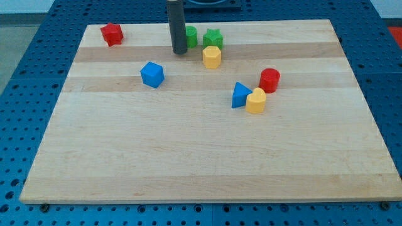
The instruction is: Push the green circle into the green star
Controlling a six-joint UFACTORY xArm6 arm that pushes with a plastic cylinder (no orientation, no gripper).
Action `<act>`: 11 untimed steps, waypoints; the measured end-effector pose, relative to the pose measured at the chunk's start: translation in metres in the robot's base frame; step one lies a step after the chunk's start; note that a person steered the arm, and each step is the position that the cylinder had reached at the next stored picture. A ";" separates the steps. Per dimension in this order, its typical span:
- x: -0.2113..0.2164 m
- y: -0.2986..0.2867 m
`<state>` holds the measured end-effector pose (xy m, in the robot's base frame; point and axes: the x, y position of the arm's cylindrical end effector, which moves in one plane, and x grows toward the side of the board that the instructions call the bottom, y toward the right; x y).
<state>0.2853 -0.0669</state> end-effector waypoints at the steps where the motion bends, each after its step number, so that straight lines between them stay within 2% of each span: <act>1: -0.005 0.001; 3: -0.019 0.003; 10: -0.024 -0.017; 11: -0.037 -0.017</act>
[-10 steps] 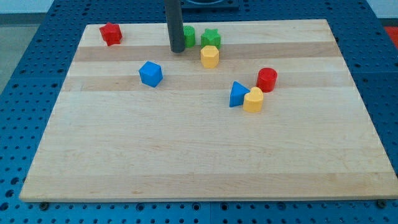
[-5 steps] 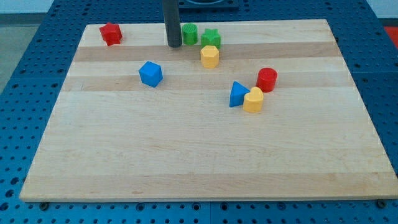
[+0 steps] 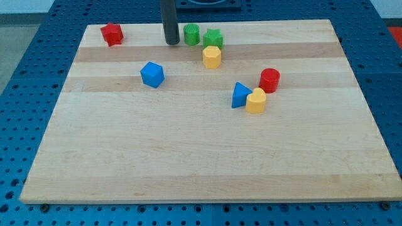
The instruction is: Push the green circle into the green star
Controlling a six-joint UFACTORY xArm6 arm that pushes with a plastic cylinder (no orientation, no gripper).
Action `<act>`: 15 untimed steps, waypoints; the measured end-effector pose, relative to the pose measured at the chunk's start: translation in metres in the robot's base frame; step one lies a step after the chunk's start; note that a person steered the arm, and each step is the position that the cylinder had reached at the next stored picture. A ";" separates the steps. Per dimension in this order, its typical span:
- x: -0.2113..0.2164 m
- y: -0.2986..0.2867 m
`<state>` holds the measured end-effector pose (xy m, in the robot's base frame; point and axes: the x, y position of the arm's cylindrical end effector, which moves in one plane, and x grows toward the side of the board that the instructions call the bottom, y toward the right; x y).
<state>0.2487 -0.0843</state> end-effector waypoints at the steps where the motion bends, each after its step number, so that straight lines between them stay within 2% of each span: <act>1: -0.010 0.000; 6: -0.008 0.043; 9: 0.000 0.024; 11: 0.049 0.002; 13: 0.117 0.017; 15: 0.192 0.056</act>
